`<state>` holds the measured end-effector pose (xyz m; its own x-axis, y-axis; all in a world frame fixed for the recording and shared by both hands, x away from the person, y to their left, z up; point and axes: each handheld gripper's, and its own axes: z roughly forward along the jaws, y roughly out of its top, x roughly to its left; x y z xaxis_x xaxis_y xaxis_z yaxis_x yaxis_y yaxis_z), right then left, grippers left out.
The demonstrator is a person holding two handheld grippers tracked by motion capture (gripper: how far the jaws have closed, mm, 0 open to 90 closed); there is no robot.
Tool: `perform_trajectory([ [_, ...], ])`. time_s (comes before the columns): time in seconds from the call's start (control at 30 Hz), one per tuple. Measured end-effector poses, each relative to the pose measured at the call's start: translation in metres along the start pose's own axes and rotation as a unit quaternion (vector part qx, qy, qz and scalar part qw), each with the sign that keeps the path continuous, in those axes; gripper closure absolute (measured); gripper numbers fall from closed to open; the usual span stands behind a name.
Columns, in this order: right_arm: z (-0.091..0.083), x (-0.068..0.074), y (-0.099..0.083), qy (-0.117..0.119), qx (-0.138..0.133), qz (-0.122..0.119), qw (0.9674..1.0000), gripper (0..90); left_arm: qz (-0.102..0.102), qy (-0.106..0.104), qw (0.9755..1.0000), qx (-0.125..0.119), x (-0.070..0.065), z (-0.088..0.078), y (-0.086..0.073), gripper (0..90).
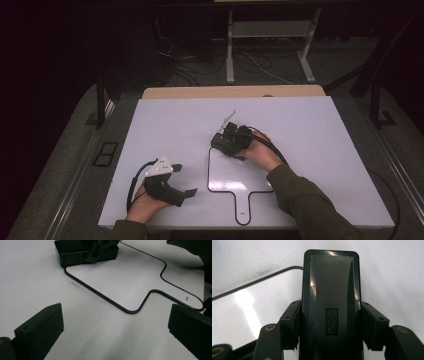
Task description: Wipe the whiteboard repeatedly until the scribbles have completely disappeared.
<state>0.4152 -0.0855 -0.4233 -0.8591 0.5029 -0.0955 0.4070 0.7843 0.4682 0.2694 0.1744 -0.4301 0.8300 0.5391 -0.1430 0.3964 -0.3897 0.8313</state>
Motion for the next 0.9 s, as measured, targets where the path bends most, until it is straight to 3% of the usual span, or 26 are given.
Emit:
perform_trajectory([
  [0.23,-0.002,-0.005,-0.004,-0.003,-0.001,0.006,1.0000,38.8,0.000,0.001,1.0000,-0.002,0.000,-0.001,0.000,0.0],
  [0.37,-0.010,-0.013,-0.009,0.027,-0.029,0.037,0.9985,38.8,-0.001,0.000,1.0000,-0.001,0.001,-0.001,-0.001,0.0],
  [0.9,-0.037,-0.026,-0.020,0.038,-0.074,0.068,0.9943,38.8,-0.003,0.000,1.0000,-0.001,0.001,-0.001,-0.001,0.0],
])
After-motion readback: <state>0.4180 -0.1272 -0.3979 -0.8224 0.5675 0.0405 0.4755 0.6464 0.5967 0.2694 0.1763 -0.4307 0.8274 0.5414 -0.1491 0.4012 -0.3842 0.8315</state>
